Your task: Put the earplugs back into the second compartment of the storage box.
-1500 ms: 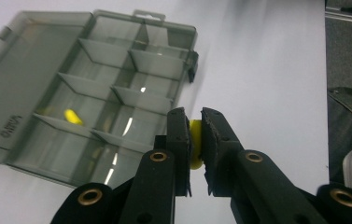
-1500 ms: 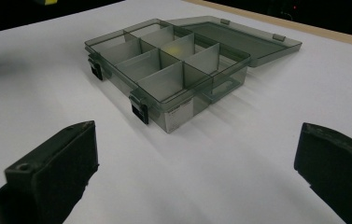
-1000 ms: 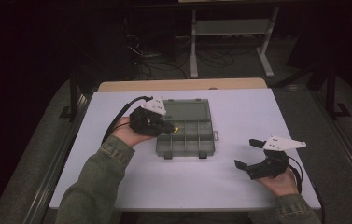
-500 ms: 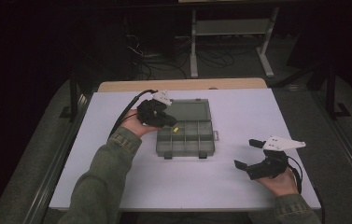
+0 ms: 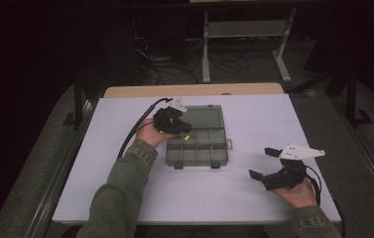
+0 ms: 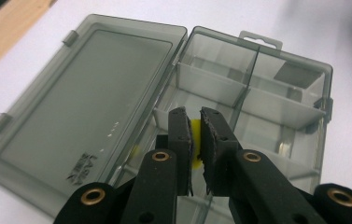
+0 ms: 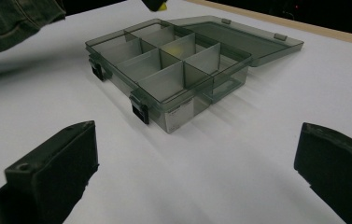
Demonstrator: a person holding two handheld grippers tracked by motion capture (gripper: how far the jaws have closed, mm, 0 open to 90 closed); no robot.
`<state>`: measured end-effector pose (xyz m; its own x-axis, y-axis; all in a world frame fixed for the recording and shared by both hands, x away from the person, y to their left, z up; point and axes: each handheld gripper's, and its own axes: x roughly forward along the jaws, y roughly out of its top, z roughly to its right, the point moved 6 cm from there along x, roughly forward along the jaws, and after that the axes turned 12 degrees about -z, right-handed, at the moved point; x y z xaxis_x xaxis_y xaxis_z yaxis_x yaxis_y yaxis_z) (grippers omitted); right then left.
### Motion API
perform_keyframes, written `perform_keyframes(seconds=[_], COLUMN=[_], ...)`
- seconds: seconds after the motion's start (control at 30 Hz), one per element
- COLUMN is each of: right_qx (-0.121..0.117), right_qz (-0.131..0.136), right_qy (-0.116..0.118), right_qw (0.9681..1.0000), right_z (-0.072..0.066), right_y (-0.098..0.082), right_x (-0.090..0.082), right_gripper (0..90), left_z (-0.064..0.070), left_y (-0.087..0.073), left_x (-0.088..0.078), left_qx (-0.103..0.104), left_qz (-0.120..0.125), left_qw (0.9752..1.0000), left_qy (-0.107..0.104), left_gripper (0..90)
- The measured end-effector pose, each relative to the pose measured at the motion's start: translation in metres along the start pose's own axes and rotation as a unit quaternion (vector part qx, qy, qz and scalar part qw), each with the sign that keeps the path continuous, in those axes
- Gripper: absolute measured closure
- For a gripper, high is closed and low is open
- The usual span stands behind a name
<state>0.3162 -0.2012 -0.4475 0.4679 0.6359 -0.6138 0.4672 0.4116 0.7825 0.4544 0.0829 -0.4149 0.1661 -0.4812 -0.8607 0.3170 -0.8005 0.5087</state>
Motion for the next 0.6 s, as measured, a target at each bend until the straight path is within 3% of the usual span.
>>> perform_keyframes(seconds=[0.27,0.43,0.6], right_qx=[0.002,0.004,0.004], right_qz=[0.000,-0.001,0.000], right_qy=[0.000,0.002,0.002], right_qw=[1.0000,1.0000,1.0000], right_z=[0.001,0.001,0.001], right_y=[0.000,0.000,0.000], right_x=[0.000,0.001,0.001], right_gripper=[0.0,0.0,0.0], left_z=[-0.011,-0.011,-0.010], left_y=[-0.007,-0.007,-0.005], left_x=[0.016,0.013,0.003], left_qx=[-0.010,-0.030,-0.026], left_qz=[-0.026,0.003,0.014], left_qw=[0.9996,0.9978,0.9982], left_qy=[-0.007,-0.059,-0.052], left_gripper=[81.2,54.1,30.5])
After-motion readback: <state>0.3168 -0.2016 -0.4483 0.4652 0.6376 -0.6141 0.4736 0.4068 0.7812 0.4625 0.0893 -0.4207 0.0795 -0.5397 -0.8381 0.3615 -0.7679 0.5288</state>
